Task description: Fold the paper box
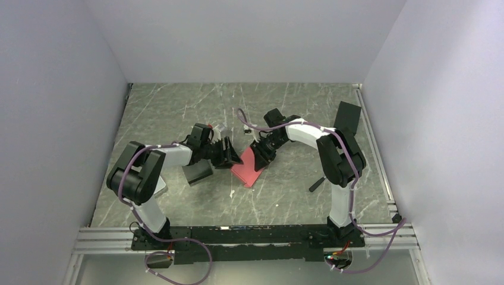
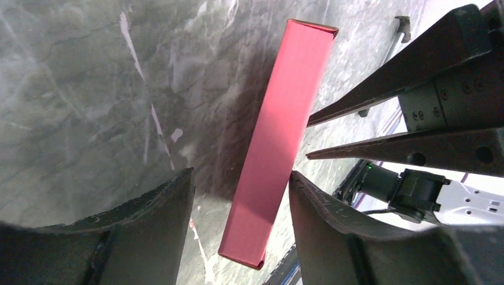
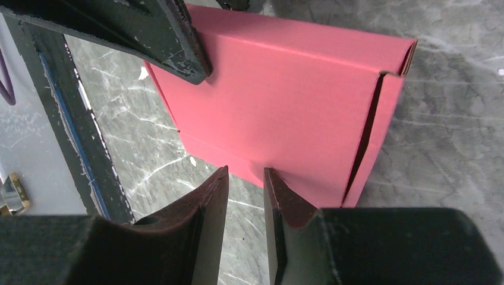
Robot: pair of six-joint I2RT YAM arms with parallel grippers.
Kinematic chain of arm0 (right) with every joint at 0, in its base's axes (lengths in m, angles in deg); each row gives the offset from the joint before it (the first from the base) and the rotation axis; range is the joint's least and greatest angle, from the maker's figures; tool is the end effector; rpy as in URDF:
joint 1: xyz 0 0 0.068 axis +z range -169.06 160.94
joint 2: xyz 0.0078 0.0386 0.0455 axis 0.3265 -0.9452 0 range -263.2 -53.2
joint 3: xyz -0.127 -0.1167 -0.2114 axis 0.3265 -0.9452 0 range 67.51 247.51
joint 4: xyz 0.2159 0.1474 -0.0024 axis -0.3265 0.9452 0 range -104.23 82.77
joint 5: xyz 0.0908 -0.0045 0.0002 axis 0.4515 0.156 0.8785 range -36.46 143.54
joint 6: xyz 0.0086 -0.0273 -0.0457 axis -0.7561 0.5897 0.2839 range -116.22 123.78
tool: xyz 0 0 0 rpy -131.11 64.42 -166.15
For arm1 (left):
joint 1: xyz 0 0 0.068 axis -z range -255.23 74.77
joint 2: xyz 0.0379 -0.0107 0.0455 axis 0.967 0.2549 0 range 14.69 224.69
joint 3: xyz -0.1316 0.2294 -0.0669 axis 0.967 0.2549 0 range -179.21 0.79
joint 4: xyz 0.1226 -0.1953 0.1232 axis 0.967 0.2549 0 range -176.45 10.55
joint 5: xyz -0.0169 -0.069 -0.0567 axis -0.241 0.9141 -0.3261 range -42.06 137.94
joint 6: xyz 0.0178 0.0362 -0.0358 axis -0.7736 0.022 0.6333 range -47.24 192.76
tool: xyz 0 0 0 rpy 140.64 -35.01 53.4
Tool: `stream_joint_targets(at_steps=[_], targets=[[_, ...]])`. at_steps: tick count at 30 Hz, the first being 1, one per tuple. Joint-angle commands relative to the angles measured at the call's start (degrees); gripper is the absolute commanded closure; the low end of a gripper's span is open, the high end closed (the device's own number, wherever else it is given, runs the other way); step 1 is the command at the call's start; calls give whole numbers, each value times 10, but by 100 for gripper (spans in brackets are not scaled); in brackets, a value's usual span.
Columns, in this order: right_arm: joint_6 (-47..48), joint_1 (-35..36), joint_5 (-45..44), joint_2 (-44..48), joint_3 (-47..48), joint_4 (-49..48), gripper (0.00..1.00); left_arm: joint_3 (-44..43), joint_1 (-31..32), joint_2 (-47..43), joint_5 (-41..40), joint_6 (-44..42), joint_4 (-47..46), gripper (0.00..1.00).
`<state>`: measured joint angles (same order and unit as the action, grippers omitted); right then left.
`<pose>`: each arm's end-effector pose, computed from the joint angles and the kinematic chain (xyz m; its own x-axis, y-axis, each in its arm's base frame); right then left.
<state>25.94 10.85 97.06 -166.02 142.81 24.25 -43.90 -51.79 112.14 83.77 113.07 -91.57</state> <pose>0.3148 0.2094 0.1584 -0.5882 -0.6537 -0.4761 -0.7858 0.3226 0.5277 0.2849 -0.1463 0.1405 -0.9597 -0.1555 -0.2341 0.0834 0.6377 -0.7657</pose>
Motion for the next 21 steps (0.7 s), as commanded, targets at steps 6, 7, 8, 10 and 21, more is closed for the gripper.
stream_joint_targets(at_steps=[6,7,8,10,21], targets=[[19,-1,-29,5,-10,-11,67,-13,8,48,66,45,-94,46],[20,-1,-27,6,-9,-11,67,-16,10,53,71,46,-96,48],[20,-1,-25,6,-9,-11,67,-20,12,59,75,46,-98,51],[23,-2,-20,10,-8,-11,66,-21,12,67,90,50,-109,60],[114,-36,75,124,13,45,52,13,-16,53,144,137,-224,91]])
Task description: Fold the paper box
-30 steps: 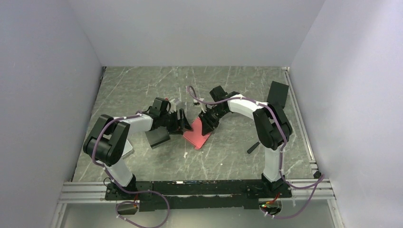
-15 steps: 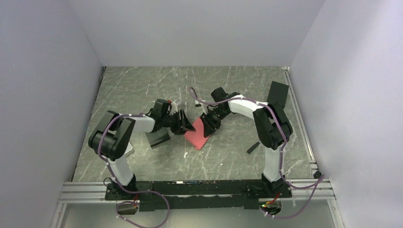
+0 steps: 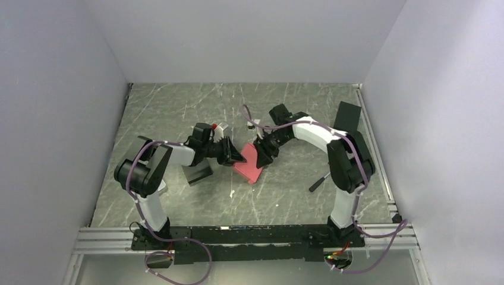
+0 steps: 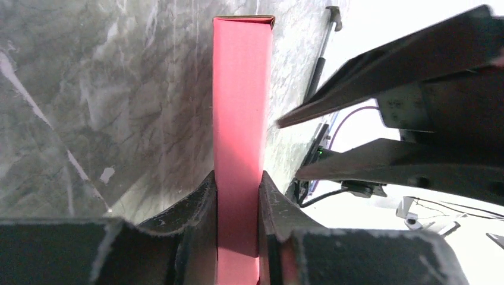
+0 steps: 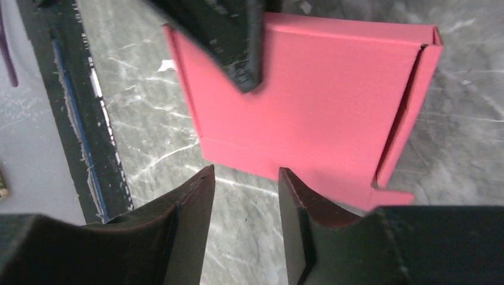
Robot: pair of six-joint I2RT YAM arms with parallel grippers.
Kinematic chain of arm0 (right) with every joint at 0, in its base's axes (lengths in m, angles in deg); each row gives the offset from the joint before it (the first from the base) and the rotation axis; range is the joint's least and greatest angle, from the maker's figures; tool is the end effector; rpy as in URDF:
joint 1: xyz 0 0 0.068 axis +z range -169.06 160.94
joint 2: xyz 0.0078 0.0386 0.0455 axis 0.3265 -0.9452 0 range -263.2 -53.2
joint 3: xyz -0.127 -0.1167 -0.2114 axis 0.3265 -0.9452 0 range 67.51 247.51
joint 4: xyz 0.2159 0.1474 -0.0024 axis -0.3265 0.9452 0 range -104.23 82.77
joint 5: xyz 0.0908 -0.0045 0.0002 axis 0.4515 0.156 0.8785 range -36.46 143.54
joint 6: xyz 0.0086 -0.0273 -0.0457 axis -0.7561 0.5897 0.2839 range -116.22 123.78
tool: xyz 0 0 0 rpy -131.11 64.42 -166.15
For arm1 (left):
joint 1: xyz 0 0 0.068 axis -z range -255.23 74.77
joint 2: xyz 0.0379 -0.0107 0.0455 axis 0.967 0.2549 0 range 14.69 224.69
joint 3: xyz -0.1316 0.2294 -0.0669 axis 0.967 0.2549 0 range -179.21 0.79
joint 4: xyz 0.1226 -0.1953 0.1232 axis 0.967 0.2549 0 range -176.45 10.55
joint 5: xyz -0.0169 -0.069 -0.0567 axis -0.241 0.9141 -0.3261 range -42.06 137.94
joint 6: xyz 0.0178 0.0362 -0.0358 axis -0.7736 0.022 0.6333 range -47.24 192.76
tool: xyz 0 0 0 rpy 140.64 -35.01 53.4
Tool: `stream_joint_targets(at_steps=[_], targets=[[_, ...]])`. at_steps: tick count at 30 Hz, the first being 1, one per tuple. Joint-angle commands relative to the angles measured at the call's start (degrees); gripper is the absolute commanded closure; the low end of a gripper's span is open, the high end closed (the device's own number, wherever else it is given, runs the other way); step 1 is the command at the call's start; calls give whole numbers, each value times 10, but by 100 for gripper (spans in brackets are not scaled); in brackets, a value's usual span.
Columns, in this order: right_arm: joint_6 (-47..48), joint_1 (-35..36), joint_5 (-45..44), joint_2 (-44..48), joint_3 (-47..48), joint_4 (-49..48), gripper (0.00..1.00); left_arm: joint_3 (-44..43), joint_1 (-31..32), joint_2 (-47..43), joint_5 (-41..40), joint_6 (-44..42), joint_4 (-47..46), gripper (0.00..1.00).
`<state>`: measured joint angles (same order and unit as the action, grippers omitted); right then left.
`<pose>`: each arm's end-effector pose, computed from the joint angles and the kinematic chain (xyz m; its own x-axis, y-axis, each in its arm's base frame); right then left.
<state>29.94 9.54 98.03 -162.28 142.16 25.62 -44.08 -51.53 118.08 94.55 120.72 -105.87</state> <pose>0.3122 0.1986 0.1783 -0.5346 -0.6495 -0.5406 -0.8287 0.2774 0.4862 0.2978 -0.1591 0.1306 -0.9753 -0.1290 -0.1794 0.1019 0.4577 -0.8833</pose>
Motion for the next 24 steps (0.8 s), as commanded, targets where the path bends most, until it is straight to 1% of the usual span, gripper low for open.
stream_joint_targets(at_steps=[1,2,4,6,7,8,10,13,15,16,18,20,23,24], targets=[[95,-31,81,104,26,45,47,21,-24,-9,44,76,-100,91],[124,-38,97,125,32,64,41,26,-30,-12,51,93,-120,91],[188,-48,112,167,35,86,26,31,-41,-16,67,129,-144,91],[259,-51,104,216,15,78,4,33,-49,-21,87,155,-165,91],[321,-51,107,240,-13,78,1,33,-54,-23,93,170,-174,91],[406,-52,108,261,-37,81,1,32,-59,-23,104,181,-178,91],[509,-53,104,299,-82,46,0,32,-70,-22,130,220,-213,90],[666,-54,125,287,-59,98,0,27,-79,-10,162,300,-277,90],[734,-54,144,275,-45,127,0,24,-79,2,180,353,-326,89],[755,-54,150,271,-43,129,0,21,-79,10,188,382,-362,89],[756,-49,152,262,-38,112,0,15,-80,29,203,454,-430,88],[732,-42,136,264,-43,70,0,10,-80,53,208,529,-526,88],[691,-31,105,266,-51,11,0,-7,-78,98,226,639,-617,87],[679,-26,91,267,-51,-5,0,-11,-78,114,226,680,-664,87]])
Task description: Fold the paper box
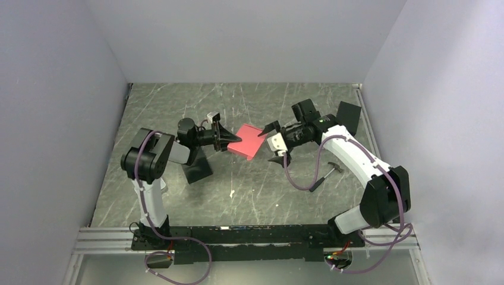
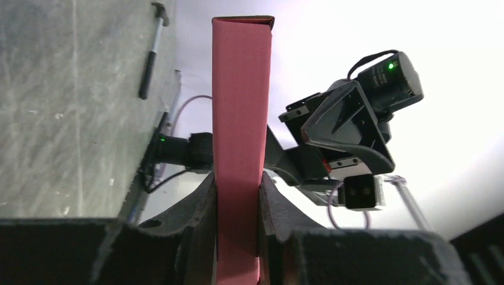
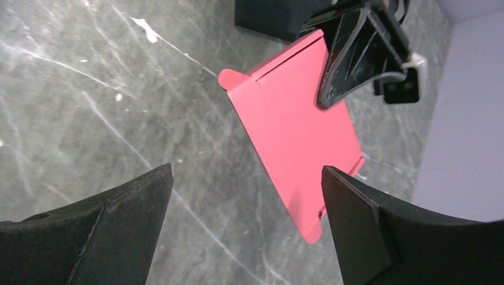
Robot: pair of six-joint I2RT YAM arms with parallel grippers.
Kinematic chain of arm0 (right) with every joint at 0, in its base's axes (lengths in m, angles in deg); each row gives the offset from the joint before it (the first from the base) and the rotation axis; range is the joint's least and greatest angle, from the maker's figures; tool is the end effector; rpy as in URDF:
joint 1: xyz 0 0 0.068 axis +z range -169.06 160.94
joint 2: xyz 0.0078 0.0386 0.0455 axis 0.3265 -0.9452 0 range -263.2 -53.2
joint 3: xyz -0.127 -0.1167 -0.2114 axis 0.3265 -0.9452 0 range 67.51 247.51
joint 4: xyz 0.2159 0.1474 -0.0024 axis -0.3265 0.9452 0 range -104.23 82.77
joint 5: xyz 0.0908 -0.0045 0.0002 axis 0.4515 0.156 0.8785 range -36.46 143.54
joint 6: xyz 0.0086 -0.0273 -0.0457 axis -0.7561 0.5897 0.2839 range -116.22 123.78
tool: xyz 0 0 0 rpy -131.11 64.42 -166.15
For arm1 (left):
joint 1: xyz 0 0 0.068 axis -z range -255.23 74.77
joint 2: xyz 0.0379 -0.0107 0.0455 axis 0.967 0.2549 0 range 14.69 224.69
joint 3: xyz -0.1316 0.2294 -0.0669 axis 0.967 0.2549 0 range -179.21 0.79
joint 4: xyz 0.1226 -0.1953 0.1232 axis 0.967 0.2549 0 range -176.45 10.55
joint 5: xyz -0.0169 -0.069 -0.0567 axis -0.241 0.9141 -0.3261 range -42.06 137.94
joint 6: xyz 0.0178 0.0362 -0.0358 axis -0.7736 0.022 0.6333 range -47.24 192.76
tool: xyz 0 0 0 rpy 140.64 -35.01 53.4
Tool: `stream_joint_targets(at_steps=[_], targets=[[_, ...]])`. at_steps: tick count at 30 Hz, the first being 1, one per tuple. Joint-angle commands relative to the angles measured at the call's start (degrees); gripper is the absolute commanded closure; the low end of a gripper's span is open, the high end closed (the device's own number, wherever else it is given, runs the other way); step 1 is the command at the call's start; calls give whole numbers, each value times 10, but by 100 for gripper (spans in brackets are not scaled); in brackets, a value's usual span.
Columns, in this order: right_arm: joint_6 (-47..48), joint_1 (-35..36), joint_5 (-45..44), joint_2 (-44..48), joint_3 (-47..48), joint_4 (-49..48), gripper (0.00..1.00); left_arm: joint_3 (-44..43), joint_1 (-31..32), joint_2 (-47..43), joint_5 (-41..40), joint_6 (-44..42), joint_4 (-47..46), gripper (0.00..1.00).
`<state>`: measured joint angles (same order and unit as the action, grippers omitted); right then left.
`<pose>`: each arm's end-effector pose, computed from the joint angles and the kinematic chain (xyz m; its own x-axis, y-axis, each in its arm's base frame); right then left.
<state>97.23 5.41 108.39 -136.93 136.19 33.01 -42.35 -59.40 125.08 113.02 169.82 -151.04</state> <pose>0.2493 0.1454 0.2866 0.6319 -0.3437 -0.6946 -0.7692 -0.3882 -0.5076 0.3288 -0.1269 0.1541 -0.9736 -0.1585 0.1644 -0.1654 -0.0069 -0.9862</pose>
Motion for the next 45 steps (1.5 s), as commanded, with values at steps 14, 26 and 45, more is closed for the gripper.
stream_joint_targets(at_steps=[14,26,45], targets=[[-125,72,-189,32,-75,-310,7,-103,29,89,56,320,-245,82],[-170,81,-261,61,-141,-460,31,-124,38,87,51,347,-245,78],[-216,95,-270,82,-197,-551,66,-136,42,100,34,348,-245,53]])
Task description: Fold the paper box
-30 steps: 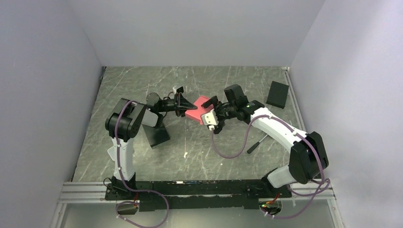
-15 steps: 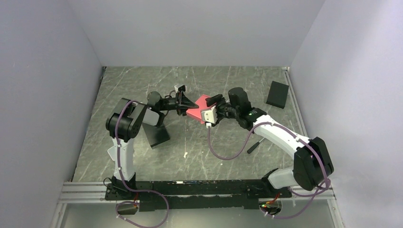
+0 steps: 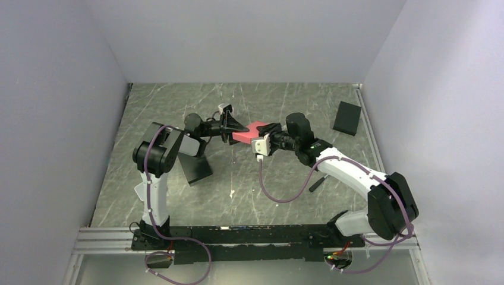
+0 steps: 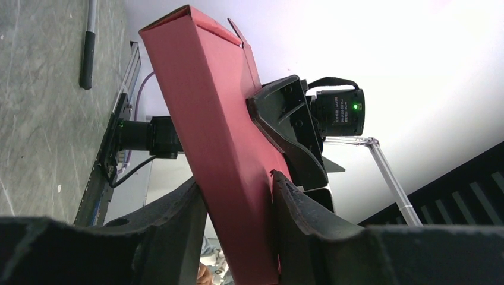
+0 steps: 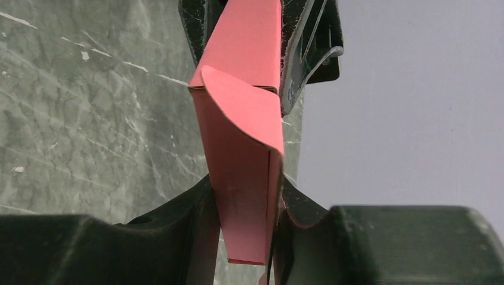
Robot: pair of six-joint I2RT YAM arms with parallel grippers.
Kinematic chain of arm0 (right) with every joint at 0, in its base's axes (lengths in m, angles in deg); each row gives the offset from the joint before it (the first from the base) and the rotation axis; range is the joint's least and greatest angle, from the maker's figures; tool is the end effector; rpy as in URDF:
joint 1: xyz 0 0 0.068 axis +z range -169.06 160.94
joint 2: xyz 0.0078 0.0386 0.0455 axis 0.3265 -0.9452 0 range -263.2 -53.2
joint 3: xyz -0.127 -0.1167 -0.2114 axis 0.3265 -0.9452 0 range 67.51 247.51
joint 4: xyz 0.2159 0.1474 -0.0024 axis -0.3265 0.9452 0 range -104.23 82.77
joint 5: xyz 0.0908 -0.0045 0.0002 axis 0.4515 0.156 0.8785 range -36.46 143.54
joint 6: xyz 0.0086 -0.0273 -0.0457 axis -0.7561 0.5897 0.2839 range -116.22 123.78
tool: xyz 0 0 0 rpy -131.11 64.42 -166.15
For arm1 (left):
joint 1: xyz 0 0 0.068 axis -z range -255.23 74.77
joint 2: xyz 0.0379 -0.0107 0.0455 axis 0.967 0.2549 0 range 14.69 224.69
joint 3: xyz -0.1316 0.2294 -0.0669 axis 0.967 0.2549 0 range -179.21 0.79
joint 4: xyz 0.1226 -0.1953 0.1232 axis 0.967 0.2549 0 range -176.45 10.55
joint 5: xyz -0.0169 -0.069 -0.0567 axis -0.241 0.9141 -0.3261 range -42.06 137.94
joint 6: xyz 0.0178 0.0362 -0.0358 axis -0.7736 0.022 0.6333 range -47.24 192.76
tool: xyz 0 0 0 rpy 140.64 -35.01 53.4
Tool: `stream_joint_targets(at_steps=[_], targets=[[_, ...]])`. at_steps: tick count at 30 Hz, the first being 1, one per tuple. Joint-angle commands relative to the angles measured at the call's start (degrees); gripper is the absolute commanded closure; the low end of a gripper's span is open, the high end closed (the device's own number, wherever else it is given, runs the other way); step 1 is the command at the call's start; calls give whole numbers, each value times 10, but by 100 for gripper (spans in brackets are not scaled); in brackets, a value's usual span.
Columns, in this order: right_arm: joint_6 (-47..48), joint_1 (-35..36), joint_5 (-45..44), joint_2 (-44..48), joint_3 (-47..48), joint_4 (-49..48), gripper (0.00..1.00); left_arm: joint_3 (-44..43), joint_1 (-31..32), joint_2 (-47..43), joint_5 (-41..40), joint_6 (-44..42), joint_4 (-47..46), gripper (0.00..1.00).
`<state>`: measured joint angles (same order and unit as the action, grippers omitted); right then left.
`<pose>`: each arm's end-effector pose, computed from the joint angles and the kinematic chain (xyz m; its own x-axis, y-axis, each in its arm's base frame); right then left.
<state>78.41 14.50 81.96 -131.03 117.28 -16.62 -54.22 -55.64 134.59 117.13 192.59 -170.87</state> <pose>0.2436 0.1820 0.2636 0.7178 -0.5414 -0.4378 -0.5718 -0.0996 -0.8144 0.3577 -0.1627 0.1749 -0.9800 0.0218 0.1976 -0.1988 -0.1168 -0.9731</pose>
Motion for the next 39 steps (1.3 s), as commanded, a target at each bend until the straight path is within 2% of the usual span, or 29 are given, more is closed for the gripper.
stream_joint_targets(at_steps=[1,4,8,11,13,14,15,21,23,25,30,32,35,39], targets=[[-30,4,-7,24,-10,-57,67,-16,3,4,-11,119,-47,50],[-42,4,-6,29,-13,-59,70,-10,-6,-3,-26,110,-47,40],[-74,-2,8,33,-5,-46,72,-1,-29,-15,-42,89,-47,36],[-103,-8,23,37,6,-27,73,3,-47,-27,-40,73,-46,28],[-119,-12,36,40,15,-7,73,10,-61,-38,-39,59,-46,19],[-126,-13,42,41,17,3,74,13,-70,-45,-39,50,-45,4],[-130,-14,49,45,19,13,74,18,-79,-53,-39,40,-45,1],[-182,-20,89,59,31,84,74,50,-145,-109,-53,-38,-43,0],[-215,-24,108,59,45,118,74,59,-160,-141,-57,-98,-21,1],[-253,-32,131,59,58,149,74,70,-166,-187,-62,-200,51,0],[-379,-71,208,51,87,197,75,91,-166,-367,-134,-550,388,0],[-424,-88,243,36,104,219,75,116,-166,-439,-197,-672,451,0],[-479,-106,288,12,125,247,75,181,-165,-528,-282,-719,450,0],[-568,-126,354,-23,135,245,76,237,-155,-520,-204,-715,293,3]])
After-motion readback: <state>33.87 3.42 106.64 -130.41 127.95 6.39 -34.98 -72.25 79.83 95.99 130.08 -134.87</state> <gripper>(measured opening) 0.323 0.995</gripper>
